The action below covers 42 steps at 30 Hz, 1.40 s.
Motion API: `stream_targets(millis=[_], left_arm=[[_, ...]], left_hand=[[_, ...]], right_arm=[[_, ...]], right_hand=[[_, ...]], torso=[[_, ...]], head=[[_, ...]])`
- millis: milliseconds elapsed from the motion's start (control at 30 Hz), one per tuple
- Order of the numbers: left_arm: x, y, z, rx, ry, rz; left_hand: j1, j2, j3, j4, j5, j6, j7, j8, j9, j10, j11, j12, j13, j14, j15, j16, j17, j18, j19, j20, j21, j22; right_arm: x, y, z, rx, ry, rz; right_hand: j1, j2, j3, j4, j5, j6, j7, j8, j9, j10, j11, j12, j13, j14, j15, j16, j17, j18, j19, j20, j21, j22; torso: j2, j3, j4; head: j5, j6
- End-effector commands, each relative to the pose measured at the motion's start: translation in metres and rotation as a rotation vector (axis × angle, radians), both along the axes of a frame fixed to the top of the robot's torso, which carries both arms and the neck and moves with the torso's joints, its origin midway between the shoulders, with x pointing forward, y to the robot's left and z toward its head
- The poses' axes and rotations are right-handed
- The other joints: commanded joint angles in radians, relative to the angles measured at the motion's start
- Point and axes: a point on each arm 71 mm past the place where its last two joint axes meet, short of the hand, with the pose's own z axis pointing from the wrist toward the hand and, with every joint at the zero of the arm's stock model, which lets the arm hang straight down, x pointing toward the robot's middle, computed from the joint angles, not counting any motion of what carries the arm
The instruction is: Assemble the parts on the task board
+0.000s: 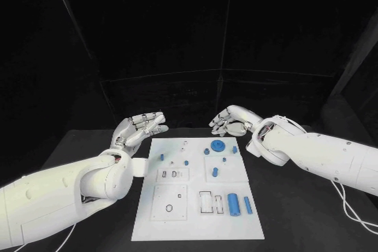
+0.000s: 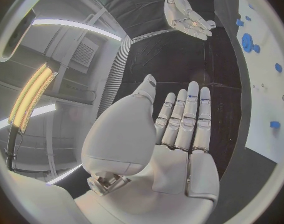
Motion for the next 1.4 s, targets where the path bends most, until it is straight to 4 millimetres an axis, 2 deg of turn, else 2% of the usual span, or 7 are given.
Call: stream_targets(millis=[33, 267, 367, 467, 700, 1233, 1400], left_arm=[[-0.004, -0.006, 0.005, -0.009, -0.021, -0.043], [-0.011, -0.012, 0.008, -0.021, -0.023, -0.081], [-0.012, -0.013, 0.009, -0.024, -0.023, -0.089], [-0.014, -0.015, 0.009, -0.027, -0.024, -0.097], [-0.015, -0.017, 0.011, -0.030, -0.024, -0.107], [-0.016, -0.020, 0.013, -0.034, -0.020, -0.121], [-0.016, -0.020, 0.014, -0.033, -0.020, -0.121]], left_hand=[[0.001, 0.010, 0.000, -0.010, -0.004, 0.015, 0.015, 0.006, -0.001, 0.016, -0.002, 0.005, 0.001, 0.011, -0.001, 0.004, -0.002, 0.015, 0.010, -0.002, 0.007, -0.002], [-0.001, 0.019, -0.002, -0.020, -0.001, 0.040, 0.009, 0.009, -0.002, 0.043, -0.009, 0.006, 0.001, 0.025, -0.006, 0.005, -0.004, 0.014, 0.023, -0.007, 0.009, -0.005], [-0.001, 0.020, -0.003, -0.021, -0.001, 0.042, 0.008, 0.010, -0.002, 0.045, -0.009, 0.006, 0.001, 0.026, -0.007, 0.005, -0.004, 0.014, 0.024, -0.008, 0.009, -0.005], [-0.002, 0.020, -0.004, -0.021, -0.001, 0.044, 0.007, 0.010, -0.002, 0.047, -0.010, 0.006, 0.001, 0.027, -0.007, 0.005, -0.004, 0.014, 0.024, -0.008, 0.009, -0.005], [-0.004, 0.020, -0.005, -0.021, -0.002, 0.045, 0.007, 0.010, -0.002, 0.048, -0.010, 0.006, 0.001, 0.028, -0.007, 0.004, -0.004, 0.014, 0.025, -0.008, 0.009, -0.006], [-0.005, 0.019, -0.006, -0.021, -0.002, 0.045, 0.007, 0.010, -0.002, 0.049, -0.010, 0.005, 0.001, 0.028, -0.007, 0.004, -0.005, 0.014, 0.026, -0.009, 0.009, -0.006], [-0.005, 0.019, -0.006, -0.021, -0.002, 0.045, 0.008, 0.010, -0.002, 0.049, -0.010, 0.005, 0.001, 0.028, -0.007, 0.004, -0.005, 0.014, 0.026, -0.009, 0.009, -0.006]], right_arm=[[-0.002, 0.008, -0.004, -0.264, -0.050, 0.009], [0.000, 0.017, -0.007, -0.409, -0.062, -0.001], [0.001, 0.019, -0.008, -0.436, -0.062, -0.003], [0.001, 0.021, -0.008, -0.459, -0.064, -0.007], [0.004, 0.025, -0.008, -0.492, -0.069, -0.018], [0.011, 0.036, -0.011, -0.519, -0.054, -0.010], [0.012, 0.038, -0.013, -0.529, -0.042, -0.002]], right_hand=[[-0.023, -0.039, 0.021, -0.003, 0.022, 0.031, -0.014, -0.024, -0.001, 0.048, -0.022, -0.021, 0.004, 0.140, -0.034, 0.091, 0.071, 0.020, 0.061, -0.030, 0.126, 0.067], [-0.059, -0.059, 0.037, 0.001, -0.004, 0.015, -0.011, -0.052, -0.002, -0.028, -0.013, -0.025, 0.001, 0.139, -0.028, 0.249, 0.173, 0.019, 0.069, -0.027, 0.199, 0.111], [-0.067, -0.063, 0.043, 0.002, -0.020, 0.007, -0.014, -0.052, -0.001, -0.043, -0.011, -0.023, 0.002, 0.132, -0.028, 0.331, 0.223, 0.006, 0.112, -0.025, 0.277, 0.214], [-0.070, -0.065, 0.048, 0.004, -0.027, 0.004, -0.015, -0.052, -0.001, -0.053, -0.010, -0.023, 0.002, 0.129, -0.027, 0.387, 0.257, -0.010, 0.160, -0.023, 0.348, 0.319], [-0.071, -0.066, 0.060, 0.004, -0.029, -0.004, -0.015, -0.051, -0.001, -0.068, -0.008, -0.021, 0.003, 0.112, -0.024, 0.481, 0.317, -0.025, 0.203, -0.020, 0.429, 0.433], [-0.068, -0.047, 0.098, 0.003, -0.030, 0.002, -0.012, -0.049, 0.000, -0.055, -0.008, -0.016, 0.003, 0.104, -0.022, 0.658, 0.478, -0.043, 0.258, -0.017, 0.513, 0.559], [-0.071, -0.040, 0.114, 0.003, -0.030, 0.008, -0.013, -0.048, 0.000, -0.043, -0.010, -0.014, 0.003, 0.103, -0.023, 0.692, 0.510, -0.047, 0.272, -0.017, 0.531, 0.589]], torso=[[0.032, -0.0009, 0.0101], [0.054, -0.0004, 0.0171], [0.061, -0.0016, 0.0189], [0.068, -0.0010, 0.0200], [0.075, -0.0014, 0.0184], [0.084, -0.0031, 0.0215], [0.086, -0.0026, 0.0182]], head=[[-0.006, 0.005], [-0.012, 0.023], [-0.018, 0.028], [-0.019, 0.027], [-0.020, 0.024], [-0.013, 0.018], [-0.009, 0.014]])
